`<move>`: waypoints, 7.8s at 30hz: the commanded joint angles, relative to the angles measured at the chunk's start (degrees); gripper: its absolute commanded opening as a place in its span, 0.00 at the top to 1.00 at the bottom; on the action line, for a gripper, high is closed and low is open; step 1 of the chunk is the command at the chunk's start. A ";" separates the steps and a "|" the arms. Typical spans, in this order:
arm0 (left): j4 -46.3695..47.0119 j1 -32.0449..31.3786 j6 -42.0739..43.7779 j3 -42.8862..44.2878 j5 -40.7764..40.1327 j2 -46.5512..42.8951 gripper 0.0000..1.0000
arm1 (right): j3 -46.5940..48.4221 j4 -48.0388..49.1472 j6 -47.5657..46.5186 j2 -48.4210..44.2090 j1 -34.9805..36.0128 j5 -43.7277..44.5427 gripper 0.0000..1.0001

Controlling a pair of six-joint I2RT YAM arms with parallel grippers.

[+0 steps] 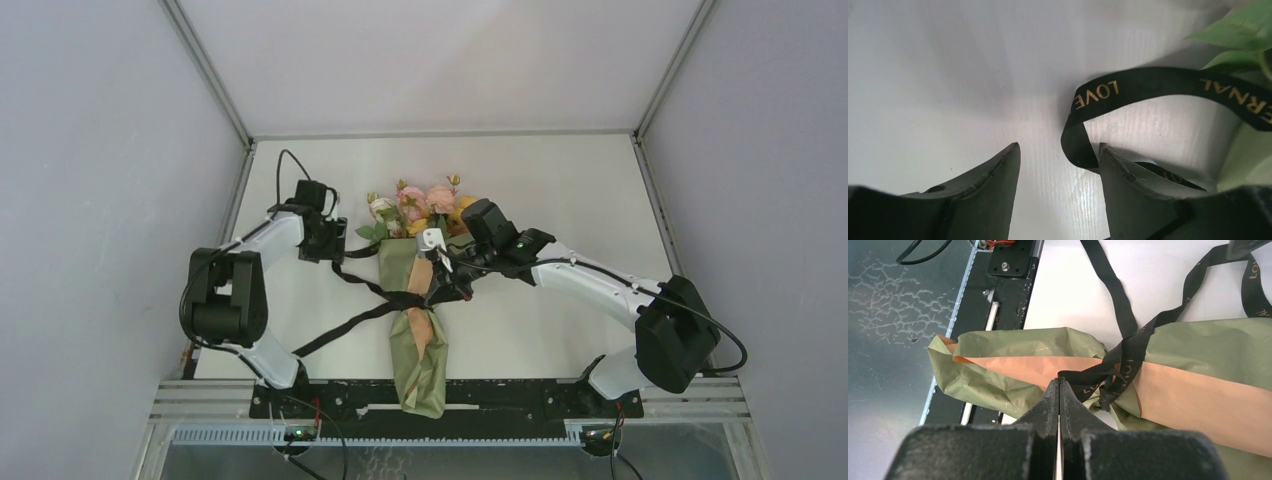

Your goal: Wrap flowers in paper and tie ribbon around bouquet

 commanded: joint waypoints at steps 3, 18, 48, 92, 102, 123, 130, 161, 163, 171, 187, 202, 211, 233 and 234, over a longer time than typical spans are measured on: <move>-0.70 0.15 2.42 0.78 -0.32 2.44 0.39 | 0.76 0.26 -1.65 -0.54 -0.55 -2.71 1.00; 1.96 -1.89 6.36 -6.77 24.04 -15.04 1.00 | 0.78 12.82 16.35 1.46 -1.06 0.71 1.00; 48.19 -62.25 36.30 -22.99 34.03 -29.30 0.93 | 0.76 16.76 48.80 -0.35 -2.14 15.61 1.00; 67.80 -30.16 -5.45 -48.02 27.86 -45.91 0.68 | -0.68 20.52 63.86 -0.44 6.90 27.89 1.00; 68.26 -30.08 -6.40 -51.08 23.32 -47.23 1.00 | -4.12 14.95 48.16 -5.83 1.77 24.88 0.57; 66.57 -29.62 -5.94 -51.07 22.09 -48.36 1.00 | -7.65 25.85 48.32 8.43 2.81 24.46 0.59; 66.02 -29.44 -5.45 -51.04 22.12 -48.28 1.00 | -7.65 24.64 47.34 7.55 2.99 24.95 0.78; 63.14 -26.09 -0.47 -50.60 24.37 -40.83 1.00 | -14.23 18.80 43.27 -6.76 -1.08 16.66 0.53; 63.43 -26.05 -0.38 -51.23 24.79 -41.18 1.00 | -11.88 15.93 41.38 -6.89 -3.51 15.20 0.48; 64.05 -26.13 -0.03 -52.16 24.32 -42.36 1.00 | -6.29 13.21 40.73 -0.26 -4.70 22.92 0.71; 63.39 -26.07 -0.03 -52.07 24.12 -42.51 1.00 | -6.25 24.96 44.11 11.86 -2.32 7.15 0.83; 63.00 -26.09 -0.03 -52.06 23.88 -42.20 1.00 | -6.27 37.37 47.09 16.32 -0.32 1.08 0.70; 62.55 -26.12 0.15 -52.01 23.72 -42.08 1.00 | -6.32 33.04 43.34 15.17 1.98 3.55 0.57; 61.76 -26.09 0.15 -51.83 22.94 -42.14 1.00 | -7.21 26.59 38.38 9.35 5.70 18.62 1.00; 61.76 -26.09 0.19 -51.76 22.89 -42.14 1.00 | -7.99 27.48 38.89 8.31 5.26 18.47 1.00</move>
